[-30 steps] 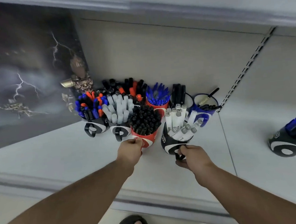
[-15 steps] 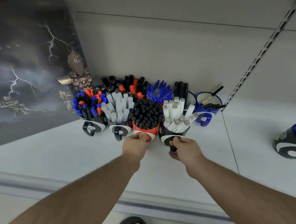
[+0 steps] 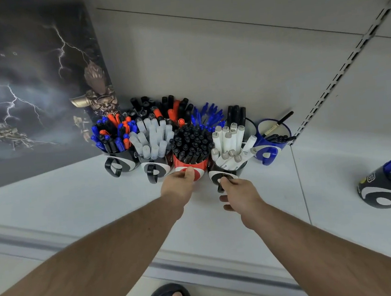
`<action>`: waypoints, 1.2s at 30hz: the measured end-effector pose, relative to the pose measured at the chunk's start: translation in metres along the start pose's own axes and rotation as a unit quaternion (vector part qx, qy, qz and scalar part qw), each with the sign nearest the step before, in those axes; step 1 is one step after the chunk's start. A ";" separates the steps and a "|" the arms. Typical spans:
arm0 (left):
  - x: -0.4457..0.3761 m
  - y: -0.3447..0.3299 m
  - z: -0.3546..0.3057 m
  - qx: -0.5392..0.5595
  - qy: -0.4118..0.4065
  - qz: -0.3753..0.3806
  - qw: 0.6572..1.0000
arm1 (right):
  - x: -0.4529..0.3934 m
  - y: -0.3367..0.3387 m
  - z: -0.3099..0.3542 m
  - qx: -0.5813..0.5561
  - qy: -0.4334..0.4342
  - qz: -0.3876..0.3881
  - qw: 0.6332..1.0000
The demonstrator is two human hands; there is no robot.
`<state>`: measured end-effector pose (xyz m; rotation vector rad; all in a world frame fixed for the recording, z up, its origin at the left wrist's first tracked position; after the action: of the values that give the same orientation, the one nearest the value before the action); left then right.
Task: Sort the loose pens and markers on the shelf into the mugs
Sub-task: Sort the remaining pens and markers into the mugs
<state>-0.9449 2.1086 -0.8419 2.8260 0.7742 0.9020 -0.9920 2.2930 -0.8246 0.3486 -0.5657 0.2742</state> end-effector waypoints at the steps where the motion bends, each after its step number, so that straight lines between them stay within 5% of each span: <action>1: 0.001 0.000 -0.002 -0.012 0.002 -0.005 1.000 | 0.001 0.002 0.000 0.006 -0.008 0.004 1.000; 5: 0.015 0.012 -0.005 -0.060 0.010 -0.064 0.996 | 0.019 0.027 -0.002 0.016 -0.026 0.012 0.999; 8: 0.044 0.020 -0.026 -0.148 -0.108 -0.136 0.974 | 0.041 0.073 -0.009 0.000 -0.008 -0.018 1.000; 14: 0.140 -0.102 -0.119 -0.243 -0.335 0.114 0.903 | 0.077 0.197 -0.049 -0.078 0.016 -0.140 0.987; 20: 0.199 -0.225 -0.134 -0.321 -0.295 0.291 0.852 | 0.061 0.297 -0.100 -0.153 -0.045 -0.259 0.953; 25: 0.205 -0.283 -0.124 -0.258 -0.234 0.307 0.886 | 0.043 0.401 -0.109 -0.099 -0.044 -0.388 0.915; 32: 0.207 -0.302 -0.092 -0.200 -0.192 0.273 0.921 | -0.026 0.444 -0.083 0.185 -0.044 -0.246 0.951; 36: 0.206 -0.303 -0.079 -0.222 -0.207 0.265 0.915 | -0.021 0.441 -0.094 0.135 -0.012 -0.260 0.956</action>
<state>-0.9789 2.4661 -0.7349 2.6713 -0.2394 0.3997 -1.1173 2.7262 -0.8028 0.7501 -0.4412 -0.1639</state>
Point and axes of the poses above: each hand's wrist, its own x-axis away from the middle knuckle, its own y-axis out of the back of the hand, z = x × y, the point moved 9 cm from there along -x, towards the middle knuckle, and after that the axes turned 4 degrees about z, right-handed, at the moved point
